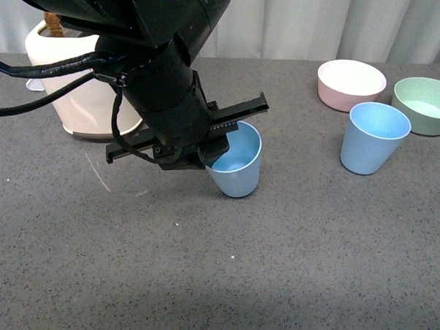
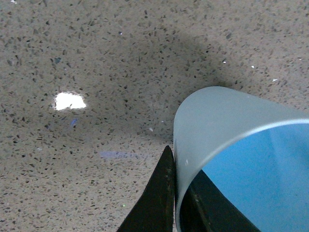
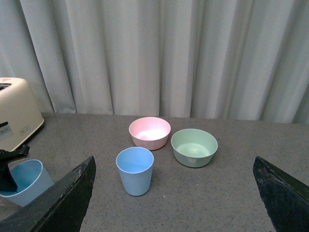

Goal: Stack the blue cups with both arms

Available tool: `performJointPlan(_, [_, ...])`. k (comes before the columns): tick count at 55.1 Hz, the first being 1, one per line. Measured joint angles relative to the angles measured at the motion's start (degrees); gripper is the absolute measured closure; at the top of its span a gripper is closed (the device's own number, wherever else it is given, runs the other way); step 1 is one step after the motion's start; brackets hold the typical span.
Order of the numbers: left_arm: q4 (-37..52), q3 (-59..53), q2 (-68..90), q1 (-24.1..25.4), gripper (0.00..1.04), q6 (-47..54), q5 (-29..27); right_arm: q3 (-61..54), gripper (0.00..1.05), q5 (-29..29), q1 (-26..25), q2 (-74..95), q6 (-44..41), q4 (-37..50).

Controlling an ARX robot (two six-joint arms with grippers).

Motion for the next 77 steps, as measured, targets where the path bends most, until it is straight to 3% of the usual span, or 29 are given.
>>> performJointPlan(9, [-1.33,0.44,0.17,0.02,1.01,0.11,0.00,0.00,0.10,0.02,0.00,0.00,0.00,0.00])
performJointPlan(29, [1.62,-1.68,-4.07,0.33,0.49,-0.04,0.70,0.00,0.10,0.00,0.00,0.00,0.00,0.00])
performJointPlan(40, [8.26,-7.28,-13.79,1.75,0.14,0.63,-4.09,0.00,0.10,0.02,0.00,0.00,0.00,0.02])
performJointPlan(46, [39.01,-20.96,-15.30,2.49,0.29,14.99,-19.69,0.00,0.10,-0.07,0.00,0.00,-0.02,0.02])
performJointPlan(54, [75.14,-40.39,-18.29,5.95,0.51,28.63,-19.65,0.00,0.10,0.02,0.00,0.00,0.00,0.00])
performJointPlan(56, [79.80,-42.73,-19.93,6.73,0.55,30.03,-19.30,0.00,0.10,0.04,0.00,0.00,0.00,0.00])
performJointPlan(61, [87.47,-48.61,-27.76,9.33,0.72,33.05,-17.22,0.00,0.10,0.02,0.00,0.00,0.00,0.00])
performJointPlan(70, [88.11,-58.45,-35.43,13.09,1.02,34.69,-13.57,0.00,0.10,0.00,0.00,0.00,0.00,0.00])
performJointPlan(77, [87.10,-63.71,-41.51,15.37,1.01,35.17,-10.93,0.00,0.10,0.02,0.00,0.00,0.00,0.00])
